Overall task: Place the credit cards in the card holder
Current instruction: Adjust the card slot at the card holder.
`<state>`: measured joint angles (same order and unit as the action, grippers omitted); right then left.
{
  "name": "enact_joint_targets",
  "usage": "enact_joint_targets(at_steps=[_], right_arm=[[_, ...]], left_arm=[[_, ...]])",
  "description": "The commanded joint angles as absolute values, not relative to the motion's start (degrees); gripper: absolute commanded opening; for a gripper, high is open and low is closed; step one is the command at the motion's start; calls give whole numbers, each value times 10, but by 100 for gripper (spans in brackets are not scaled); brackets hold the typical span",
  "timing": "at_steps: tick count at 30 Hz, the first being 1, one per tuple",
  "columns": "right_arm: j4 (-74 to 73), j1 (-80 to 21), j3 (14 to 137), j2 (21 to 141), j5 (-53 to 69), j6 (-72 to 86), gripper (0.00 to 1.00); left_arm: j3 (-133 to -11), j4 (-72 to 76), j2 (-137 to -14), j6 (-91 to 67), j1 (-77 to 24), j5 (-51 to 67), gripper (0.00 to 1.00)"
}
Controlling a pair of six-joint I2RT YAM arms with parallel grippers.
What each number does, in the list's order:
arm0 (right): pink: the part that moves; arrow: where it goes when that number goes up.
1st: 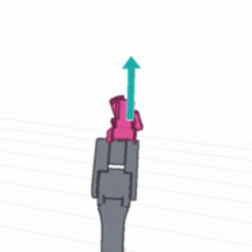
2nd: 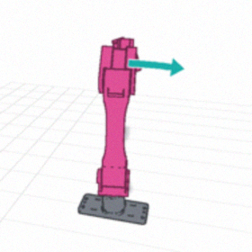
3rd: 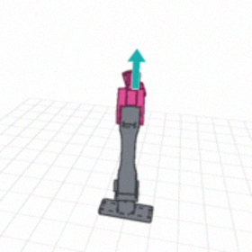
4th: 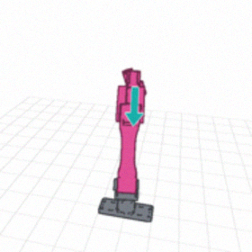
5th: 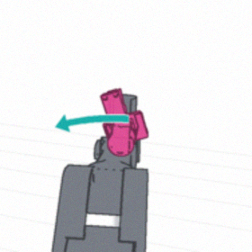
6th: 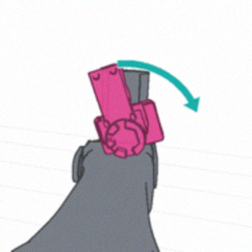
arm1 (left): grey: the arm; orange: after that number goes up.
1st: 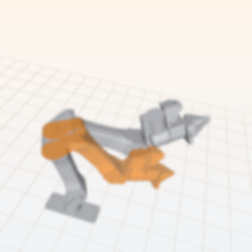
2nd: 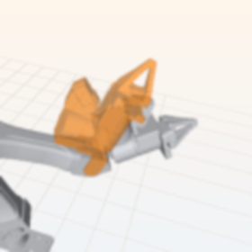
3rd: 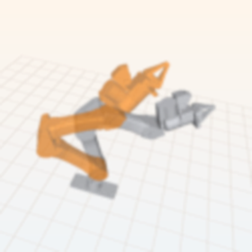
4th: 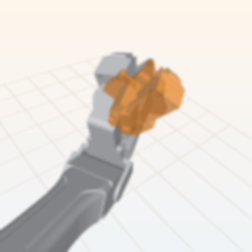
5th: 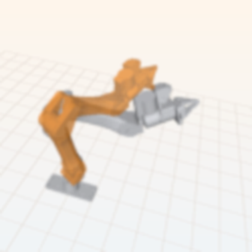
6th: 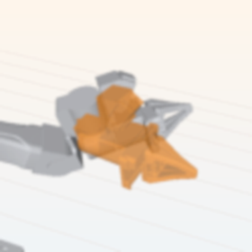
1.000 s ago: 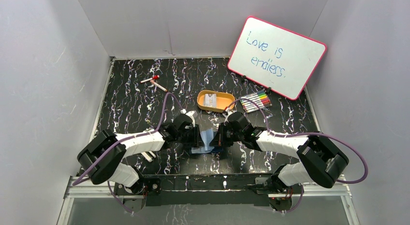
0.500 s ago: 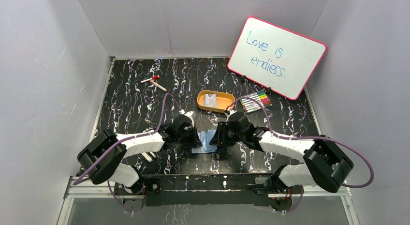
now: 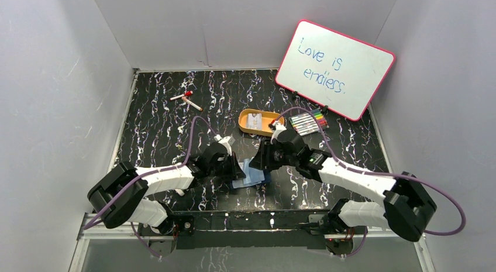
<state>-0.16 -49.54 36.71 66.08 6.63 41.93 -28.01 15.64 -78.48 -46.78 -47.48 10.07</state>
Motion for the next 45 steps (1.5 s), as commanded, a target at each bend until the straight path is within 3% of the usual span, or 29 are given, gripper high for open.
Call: enact_joint_targets(at_steps=[1, 11, 19, 21, 34, 45], right_arm=[[84, -498, 351, 696, 127, 443, 51], [129, -485, 322, 757, 126, 468, 55], [157, -473, 311, 788, 141, 473, 56], [166, -472, 311, 793, 145, 475, 55], [192, -472, 314, 796, 173, 473, 31], [195, -472, 328, 818, 190, 470, 37]], left_arm=[[-258, 216, -763, -484, -476, 124, 0], [-245, 234, -767, -501, -477, 127, 1], [-242, 202, -740, -490, -477, 107, 28], [-241, 194, -731, -488, -476, 102, 31], [-227, 190, -715, -491, -477, 95, 30], [-230, 191, -717, -488, -477, 98, 29]])
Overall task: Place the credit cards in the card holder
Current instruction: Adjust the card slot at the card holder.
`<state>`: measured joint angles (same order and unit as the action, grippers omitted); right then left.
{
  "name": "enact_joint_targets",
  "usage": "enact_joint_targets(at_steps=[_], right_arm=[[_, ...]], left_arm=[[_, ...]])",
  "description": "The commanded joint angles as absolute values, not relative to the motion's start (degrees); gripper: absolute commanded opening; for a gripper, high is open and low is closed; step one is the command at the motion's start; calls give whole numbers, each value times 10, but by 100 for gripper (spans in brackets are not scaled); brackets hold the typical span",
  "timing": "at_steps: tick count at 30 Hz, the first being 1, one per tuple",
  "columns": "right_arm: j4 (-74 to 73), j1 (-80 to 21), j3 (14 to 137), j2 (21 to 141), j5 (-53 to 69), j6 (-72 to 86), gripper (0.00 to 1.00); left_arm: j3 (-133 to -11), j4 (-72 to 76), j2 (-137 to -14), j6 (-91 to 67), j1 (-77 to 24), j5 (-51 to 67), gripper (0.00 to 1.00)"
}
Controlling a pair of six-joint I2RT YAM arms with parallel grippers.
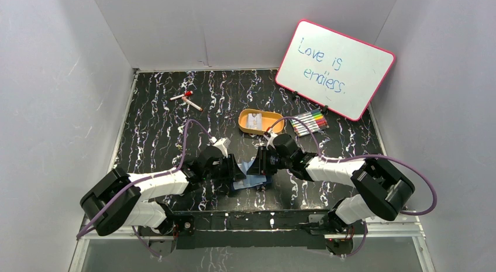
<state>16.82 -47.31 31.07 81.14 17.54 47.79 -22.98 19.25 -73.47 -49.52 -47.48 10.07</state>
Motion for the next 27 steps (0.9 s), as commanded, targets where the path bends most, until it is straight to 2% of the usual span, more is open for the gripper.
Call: enact_joint_targets(at_steps=[1, 13, 21, 27], right_arm=[[196, -472, 329, 819, 191, 470, 37], [199, -472, 331, 834, 206, 468, 21], [206, -472, 336, 842, 222, 468, 16], [209, -472, 333, 841, 223, 468, 0]], left_arm=[[-230, 190, -717, -489, -477, 98, 29], [-234, 187, -717, -487, -477, 99, 29], [-238, 187, -721, -486, -477, 101, 29], [-237, 187, -721, -484, -477, 101, 29]])
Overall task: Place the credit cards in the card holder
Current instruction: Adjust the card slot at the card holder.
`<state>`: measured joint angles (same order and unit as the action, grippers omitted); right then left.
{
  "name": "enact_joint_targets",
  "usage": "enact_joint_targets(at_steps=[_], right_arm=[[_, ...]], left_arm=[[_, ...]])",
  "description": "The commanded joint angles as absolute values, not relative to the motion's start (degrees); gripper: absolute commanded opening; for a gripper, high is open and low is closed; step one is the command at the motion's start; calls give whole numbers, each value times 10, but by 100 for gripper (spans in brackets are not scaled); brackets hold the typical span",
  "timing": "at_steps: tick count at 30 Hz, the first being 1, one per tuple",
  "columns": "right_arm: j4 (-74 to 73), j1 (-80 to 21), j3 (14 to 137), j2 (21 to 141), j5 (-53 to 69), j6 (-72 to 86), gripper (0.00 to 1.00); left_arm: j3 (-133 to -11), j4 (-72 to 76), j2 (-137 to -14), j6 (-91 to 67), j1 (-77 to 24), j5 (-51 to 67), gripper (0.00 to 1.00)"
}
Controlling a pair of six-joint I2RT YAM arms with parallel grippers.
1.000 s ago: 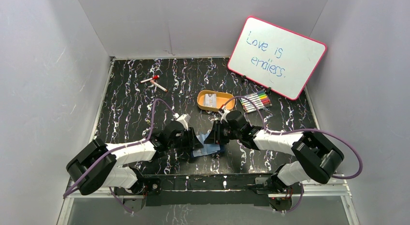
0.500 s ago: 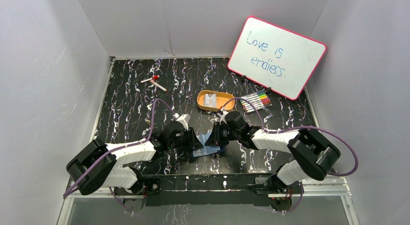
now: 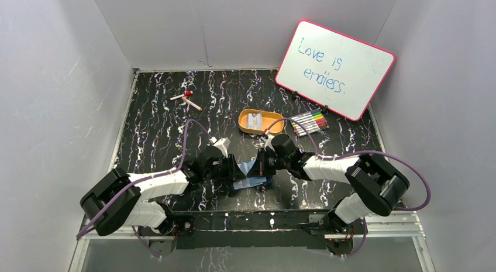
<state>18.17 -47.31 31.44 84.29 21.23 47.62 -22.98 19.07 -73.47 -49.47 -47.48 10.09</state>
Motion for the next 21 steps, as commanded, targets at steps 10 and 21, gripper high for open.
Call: enact_joint_targets(at_steps=[10, 21], right_arm=[[150, -472, 325, 792, 170, 453, 0], [136, -472, 315, 769, 154, 458, 0]], left_arm=[[-243, 124, -659, -480, -477, 43, 49], [-282, 138, -684, -483, -477, 60, 60]])
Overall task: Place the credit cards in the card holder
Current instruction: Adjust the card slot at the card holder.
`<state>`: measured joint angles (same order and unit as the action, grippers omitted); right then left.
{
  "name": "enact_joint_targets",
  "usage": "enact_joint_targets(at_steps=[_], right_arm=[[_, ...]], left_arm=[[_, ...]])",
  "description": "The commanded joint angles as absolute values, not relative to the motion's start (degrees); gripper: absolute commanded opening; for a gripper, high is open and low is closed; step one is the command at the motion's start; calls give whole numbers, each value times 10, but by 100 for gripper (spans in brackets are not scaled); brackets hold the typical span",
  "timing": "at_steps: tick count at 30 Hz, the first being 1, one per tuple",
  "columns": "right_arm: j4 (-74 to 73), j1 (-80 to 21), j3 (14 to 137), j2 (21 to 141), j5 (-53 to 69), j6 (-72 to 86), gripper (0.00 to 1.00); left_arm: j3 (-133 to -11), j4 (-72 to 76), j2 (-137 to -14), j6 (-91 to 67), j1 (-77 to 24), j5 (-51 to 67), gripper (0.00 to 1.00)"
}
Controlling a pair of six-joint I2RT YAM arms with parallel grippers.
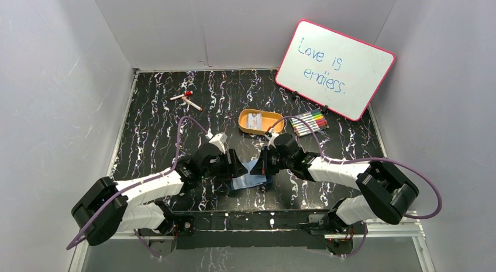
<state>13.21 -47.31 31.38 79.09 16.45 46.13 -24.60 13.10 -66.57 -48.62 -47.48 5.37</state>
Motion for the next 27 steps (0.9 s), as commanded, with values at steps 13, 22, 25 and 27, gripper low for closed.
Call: enact_joint_targets(at_steps=[13, 22, 25, 27], right_arm=[[53, -472, 305, 705, 88, 461, 0], [35, -472, 284, 678, 73, 469, 0], [34, -472, 287, 673, 76, 466, 0], [43, -472, 289, 668, 88, 457, 0]], left_arm=[[-296, 49, -674, -486, -477, -31, 53], [-320, 61, -707, -467, -477, -2, 39], [-324, 81, -725, -464, -477, 27, 39], [-327, 85, -727, -464, -477, 29, 39]])
